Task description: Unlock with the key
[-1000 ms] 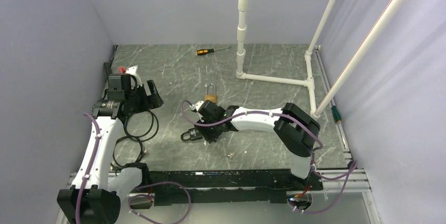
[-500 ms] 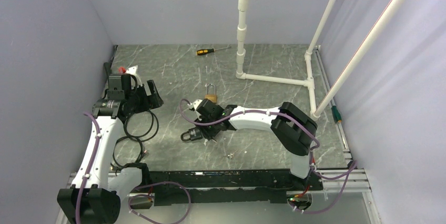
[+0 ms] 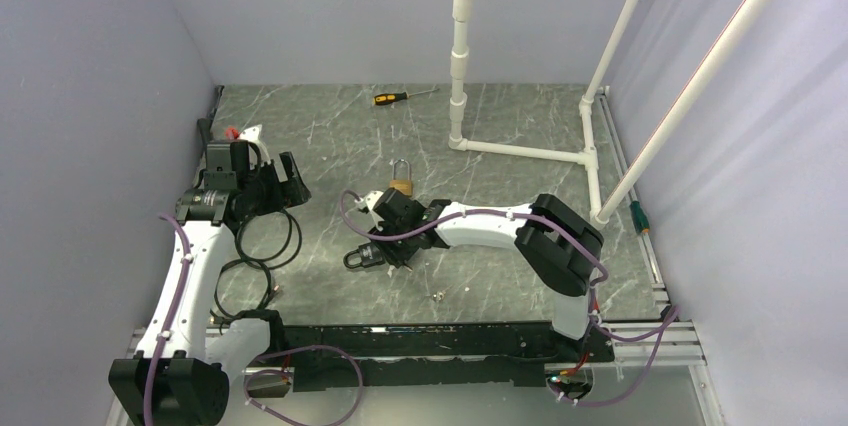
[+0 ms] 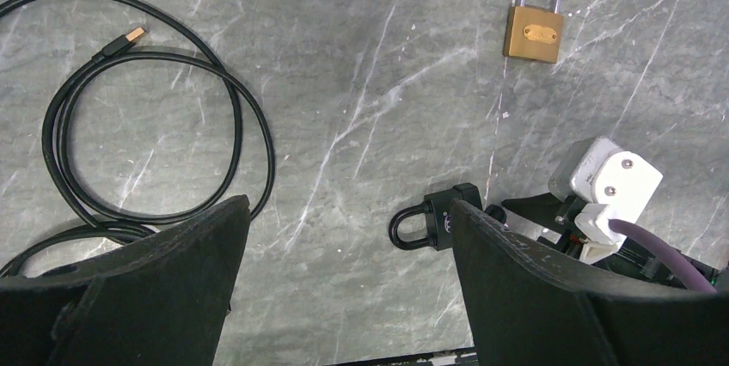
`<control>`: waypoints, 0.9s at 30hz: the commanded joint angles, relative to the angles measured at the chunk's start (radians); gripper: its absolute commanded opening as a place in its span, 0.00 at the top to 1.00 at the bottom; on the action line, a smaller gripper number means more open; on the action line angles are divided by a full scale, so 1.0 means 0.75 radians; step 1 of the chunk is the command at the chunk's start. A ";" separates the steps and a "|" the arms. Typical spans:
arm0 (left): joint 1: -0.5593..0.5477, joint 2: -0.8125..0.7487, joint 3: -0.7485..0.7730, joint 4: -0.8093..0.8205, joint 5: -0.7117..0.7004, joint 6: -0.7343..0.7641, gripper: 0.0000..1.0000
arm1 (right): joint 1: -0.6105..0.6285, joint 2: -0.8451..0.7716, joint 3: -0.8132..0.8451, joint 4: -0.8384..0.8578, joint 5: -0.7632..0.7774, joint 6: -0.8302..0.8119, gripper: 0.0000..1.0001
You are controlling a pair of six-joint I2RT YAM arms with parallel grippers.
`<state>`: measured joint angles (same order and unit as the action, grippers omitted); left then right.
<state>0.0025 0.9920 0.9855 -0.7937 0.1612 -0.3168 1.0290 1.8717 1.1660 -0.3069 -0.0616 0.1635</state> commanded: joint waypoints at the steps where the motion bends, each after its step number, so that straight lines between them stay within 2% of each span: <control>1: 0.005 -0.026 0.014 0.013 0.007 0.006 0.09 | 0.011 -0.010 -0.027 -0.078 -0.024 -0.027 0.56; 11: 0.005 -0.022 0.015 0.010 -0.004 0.002 0.10 | 0.053 0.013 -0.026 -0.131 0.001 -0.067 0.57; 17: 0.005 -0.022 0.012 0.007 -0.008 0.001 0.10 | 0.056 0.045 -0.019 -0.158 0.044 -0.073 0.62; 22: 0.005 -0.024 0.014 0.008 -0.010 0.001 0.10 | 0.068 0.053 -0.032 -0.150 0.071 -0.080 0.72; 27: 0.005 -0.026 0.017 0.007 -0.005 0.002 0.10 | 0.070 0.042 -0.033 -0.145 0.069 -0.082 0.74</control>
<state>0.0025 0.9920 0.9855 -0.7937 0.1600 -0.3180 1.0721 1.8721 1.1660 -0.3252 -0.0174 0.1112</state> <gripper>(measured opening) 0.904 0.312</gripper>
